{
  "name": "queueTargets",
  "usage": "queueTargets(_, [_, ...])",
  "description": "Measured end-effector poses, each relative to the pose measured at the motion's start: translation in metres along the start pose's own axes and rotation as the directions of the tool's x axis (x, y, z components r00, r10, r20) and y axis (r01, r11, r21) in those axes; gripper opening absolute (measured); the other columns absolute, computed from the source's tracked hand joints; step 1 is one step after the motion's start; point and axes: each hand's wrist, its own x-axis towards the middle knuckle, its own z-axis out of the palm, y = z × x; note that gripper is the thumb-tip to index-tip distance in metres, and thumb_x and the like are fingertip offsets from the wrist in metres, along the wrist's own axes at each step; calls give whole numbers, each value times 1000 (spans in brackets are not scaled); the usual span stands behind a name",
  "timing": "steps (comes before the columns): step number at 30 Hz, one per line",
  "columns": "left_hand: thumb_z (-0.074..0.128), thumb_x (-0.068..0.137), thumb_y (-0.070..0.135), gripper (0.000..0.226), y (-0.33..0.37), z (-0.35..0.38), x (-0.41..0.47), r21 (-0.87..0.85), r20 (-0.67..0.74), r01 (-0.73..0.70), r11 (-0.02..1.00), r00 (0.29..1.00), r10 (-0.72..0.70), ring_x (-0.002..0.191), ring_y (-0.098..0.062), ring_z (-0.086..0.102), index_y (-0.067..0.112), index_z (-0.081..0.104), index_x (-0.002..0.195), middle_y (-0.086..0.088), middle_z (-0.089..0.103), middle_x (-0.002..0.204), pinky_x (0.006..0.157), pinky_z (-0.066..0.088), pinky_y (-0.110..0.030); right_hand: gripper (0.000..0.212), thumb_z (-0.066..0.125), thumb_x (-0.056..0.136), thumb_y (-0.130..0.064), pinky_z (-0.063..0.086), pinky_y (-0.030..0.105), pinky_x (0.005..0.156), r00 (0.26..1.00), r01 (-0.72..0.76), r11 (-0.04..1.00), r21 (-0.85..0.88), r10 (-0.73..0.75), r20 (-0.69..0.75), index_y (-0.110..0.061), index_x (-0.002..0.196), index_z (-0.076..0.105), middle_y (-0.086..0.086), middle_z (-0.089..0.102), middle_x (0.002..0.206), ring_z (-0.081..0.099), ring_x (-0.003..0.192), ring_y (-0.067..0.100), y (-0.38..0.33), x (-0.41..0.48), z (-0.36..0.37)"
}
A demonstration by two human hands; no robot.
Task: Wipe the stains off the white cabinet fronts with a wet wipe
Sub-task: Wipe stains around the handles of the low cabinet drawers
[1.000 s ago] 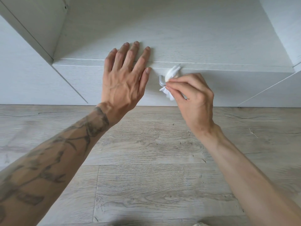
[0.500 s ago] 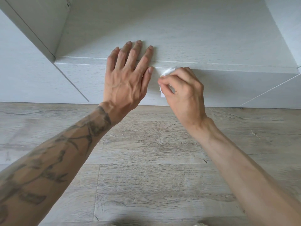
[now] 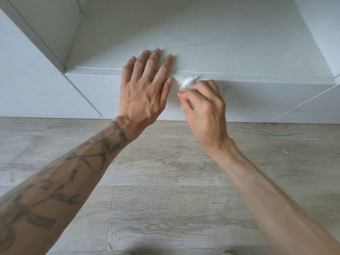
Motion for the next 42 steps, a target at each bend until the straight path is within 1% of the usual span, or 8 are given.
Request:
queueTargets(4, [24,117,43,55,0,-1,0,3,7,-3,1000,1000,3,150,-34,43,19,41,163,-12,45,164,123,29,-50,12,73,96,1,54,41,77,999,20,1000,-9,-20,-35,-1,85,78,8,73,86,64,79,31,2,-6,-4])
queueTargets(9, [23,117,43,55,2,-1,1,-1,10,-1,1000,1000,1,150,-34,43,19,42,162,-12,45,164,123,29,-50,13,73,96,2,55,44,75,1000,18,1000,9,-18,3,-1,83,77,11,71,83,64,79,33,1,4,6])
queueTargets(24, [22,118,45,55,0,0,0,-10,14,-7,1000,1000,7,150,-34,41,19,39,164,-12,44,164,123,26,-49,5,77,95,0,57,42,78,999,48,999,-10,-48,5,-2,91,81,7,78,93,68,83,31,15,-11,-17])
queueTargets(28, [21,117,45,56,-1,0,0,-13,28,-6,1000,1000,6,151,-34,39,20,37,164,-12,42,165,123,25,-49,4,79,93,-2,57,44,76,999,-37,998,-53,35,-29,-2,93,83,7,80,93,67,83,31,34,-19,-40])
queueTargets(32, [21,117,45,56,0,0,0,-13,36,0,1000,999,1,152,-34,39,20,37,164,-12,42,166,124,24,-49,7,80,93,-8,53,31,78,990,-140,990,29,141,-31,-3,97,82,7,78,93,66,86,30,20,-12,-42])
queueTargets(35, [21,117,45,56,0,-1,0,-8,33,-6,1000,999,6,151,-34,40,19,37,164,-12,42,165,123,25,-49,10,78,94,-6,57,36,83,995,-101,989,106,98,29,-2,103,81,9,78,100,69,92,29,-1,4,-21])
queueTargets(38, [21,118,44,56,0,-2,0,-1,22,-7,1000,1000,7,150,-35,41,19,39,164,-13,43,164,123,26,-50,12,78,93,-2,56,33,90,995,-45,996,78,37,94,-2,104,81,8,77,104,69,96,31,-4,8,-10])
queueTargets(42, [23,118,44,55,1,-1,0,-9,26,-5,1000,1000,5,150,-35,41,18,39,164,-13,43,164,123,26,-50,8,80,92,-2,55,31,88,995,14,999,47,-18,98,-3,100,82,5,78,100,66,95,30,8,2,-13])
